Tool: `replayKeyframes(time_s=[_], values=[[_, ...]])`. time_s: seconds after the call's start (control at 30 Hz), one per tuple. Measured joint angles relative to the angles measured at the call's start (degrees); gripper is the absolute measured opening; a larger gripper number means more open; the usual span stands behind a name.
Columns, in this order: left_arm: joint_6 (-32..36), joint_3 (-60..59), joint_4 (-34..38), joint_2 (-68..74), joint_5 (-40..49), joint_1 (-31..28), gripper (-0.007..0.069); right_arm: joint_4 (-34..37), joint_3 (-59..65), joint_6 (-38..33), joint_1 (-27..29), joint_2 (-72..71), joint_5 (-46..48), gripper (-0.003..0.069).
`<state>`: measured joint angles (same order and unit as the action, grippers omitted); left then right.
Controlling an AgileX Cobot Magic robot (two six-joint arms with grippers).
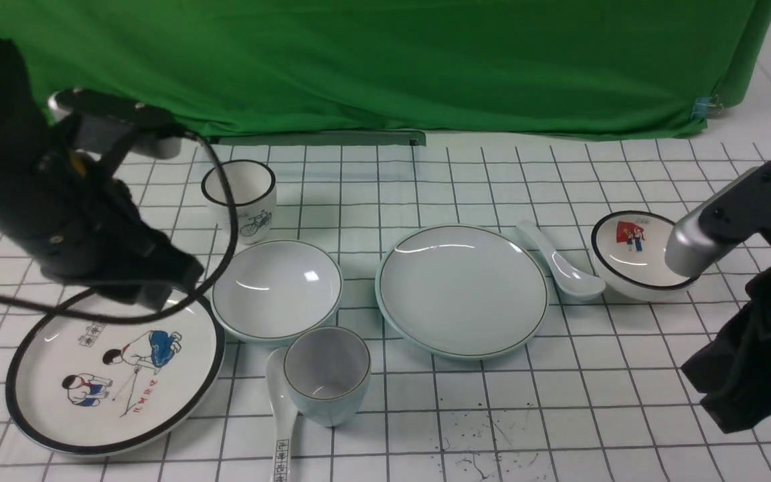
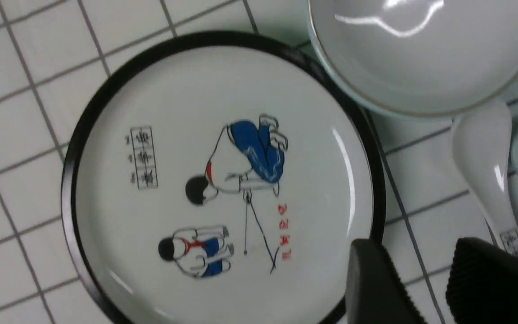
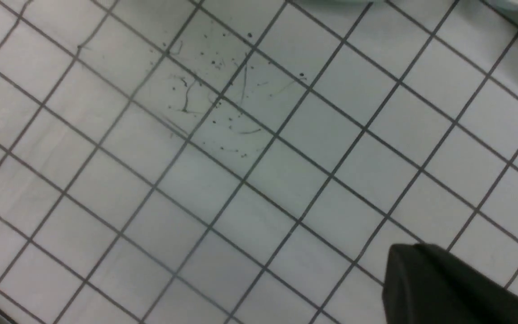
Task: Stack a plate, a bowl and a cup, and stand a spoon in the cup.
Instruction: Use the left arm to grab a blue rice bowl
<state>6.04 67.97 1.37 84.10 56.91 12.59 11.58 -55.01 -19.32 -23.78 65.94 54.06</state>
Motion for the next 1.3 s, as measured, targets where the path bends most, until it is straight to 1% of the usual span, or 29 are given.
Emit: replayKeyframes(time_s=[0.03, 0.07, 0.1, 0.13, 0.23, 0.33, 0.37, 0.57, 0.73, 0.83, 0.87, 0.9, 0.93, 0.97, 1.07, 1.17, 1.3], values=[[-0.5, 1.5, 0.0, 2.3, -0.9, 0.0, 0.0279, 0.0, -0.1, -0.1, 0.0, 0.3, -0.5, 0.001], [-0.5, 1.7, 0.0, 3.1, -1.2, 0.0, 0.0294, 0.0, -0.1, -0.1, 0.0, 0.4, -0.5, 0.001], [-1.4, 3.8, 0.1, 6.2, -2.5, -0.1, 0.035, 0.0, -0.3, -0.1, 0.0, 0.5, -1.4, 0.001], [-1.4, 4.7, 0.4, 8.2, -3.2, -0.3, 0.0381, 0.0, -0.4, -0.1, 0.0, 0.5, -1.8, 0.001], [-1.5, 7.5, 2.7, 13.2, -5.1, -1.6, 0.0437, 0.0, -0.5, -0.1, 0.0, 0.5, -3.2, 0.001], [-1.0, 9.3, 5.5, 16.8, -6.7, -3.2, 0.0461, 0.0, -0.5, -0.1, 0.0, 0.7, -4.0, 0.001], [-0.1, 10.0, 7.4, 19.2, -7.9, -4.3, 0.0465, 0.0, -0.5, -0.1, 0.0, 0.7, -4.5, 0.001], [1.9, 10.4, 9.2, 24.9, -12.1, -5.7, 0.0459, 0.0, -0.5, 0.0, 0.0, 0.7, -7.6, 0.001], [2.9, 10.4, 10.3, 27.7, -14.9, -5.7, 0.0407, 0.0, -0.5, 0.1, 0.0, 0.8, -9.1, 0.001], [3.8, 10.5, 10.8, 27.8, -16.6, -5.7, 0.0317, 0.0, -0.5, 0.3, 0.0, 0.8, -9.1, 0.001], [3.9, 10.5, 10.8, 27.8, -16.6, -5.7, 0.0311, 0.0, -0.5, 0.4, 0.0, 0.8, -9.1, 0.001], [4.5, 10.5, 10.9, 27.8, -16.7, -5.7, 0.0272, 0.0, -0.5, 0.4, 0.0, 0.8, -9.1, 0.001], [4.7, 10.5, 10.9, 27.9, -16.6, -5.7, 0.0261, 0.0, -0.5, 0.4, 0.0, 0.8, -9.1, 0.001], [4.9, 10.5, 10.9, 27.9, -16.6, -5.7, 0.022, 0.0, -0.5, 0.4, 0.0, 0.8, -9.1, 0.001], [5.1, 10.5, 10.9, 27.9, -16.5, -5.7, 0.0163, 0.0, -0.5, 0.4, 0.0, 0.8, -9.3, 0.001], [5.2, 10.5, 10.9, 28.0, -16.5, -5.7, 0.0141, 0.0, -0.5, 0.4, 0.0, 0.8, -9.3, 0.001], [5.2, 10.5, 10.7, 28.0, -16.3, -5.7, 0.0135, 0.0, -0.5, 0.4, 0.0, 0.8, -9.3, 0.001]])
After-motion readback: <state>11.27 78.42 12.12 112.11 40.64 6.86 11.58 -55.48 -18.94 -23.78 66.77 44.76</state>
